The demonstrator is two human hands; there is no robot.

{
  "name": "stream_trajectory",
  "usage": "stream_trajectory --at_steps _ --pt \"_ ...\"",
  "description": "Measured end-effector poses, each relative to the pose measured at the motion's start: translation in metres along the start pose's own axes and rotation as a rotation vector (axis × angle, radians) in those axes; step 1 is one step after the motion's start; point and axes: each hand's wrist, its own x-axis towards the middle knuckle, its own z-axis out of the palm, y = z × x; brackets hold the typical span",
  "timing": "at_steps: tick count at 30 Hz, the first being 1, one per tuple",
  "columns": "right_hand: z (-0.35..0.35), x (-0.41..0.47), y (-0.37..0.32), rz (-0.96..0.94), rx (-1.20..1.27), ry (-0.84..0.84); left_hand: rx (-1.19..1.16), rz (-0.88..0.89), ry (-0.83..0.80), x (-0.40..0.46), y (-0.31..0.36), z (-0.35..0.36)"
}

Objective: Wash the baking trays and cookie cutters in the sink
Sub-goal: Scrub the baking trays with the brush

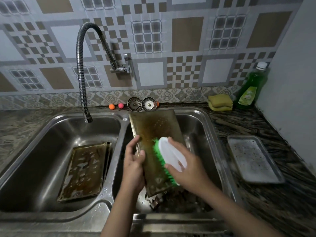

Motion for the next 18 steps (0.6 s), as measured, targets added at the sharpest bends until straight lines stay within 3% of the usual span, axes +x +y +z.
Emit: stream_trajectory --at_steps 4,6,11,16,18 --pt "-0.037 0.036 0.017 0.182 -0.122 0.247 0.177 0.039 -0.125 -0.014 -0.001 -0.003" --pt "-0.033 0.055 0.004 0.182 -0.182 0.312 0.255 0.091 -0.192 -0.023 -0.010 0.012" --pt "0.007 0.024 -0.007 -0.021 -0.081 0.117 0.103 0.045 -0.103 -0.014 0.001 0.005" --pt "-0.036 0.064 0.009 0.245 -0.114 0.323 0.208 0.062 -0.202 -0.016 -0.005 0.000" --pt "-0.022 0.066 -0.008 0.113 -0.133 0.307 0.195 0.075 -0.223 -0.016 -0.009 0.010"
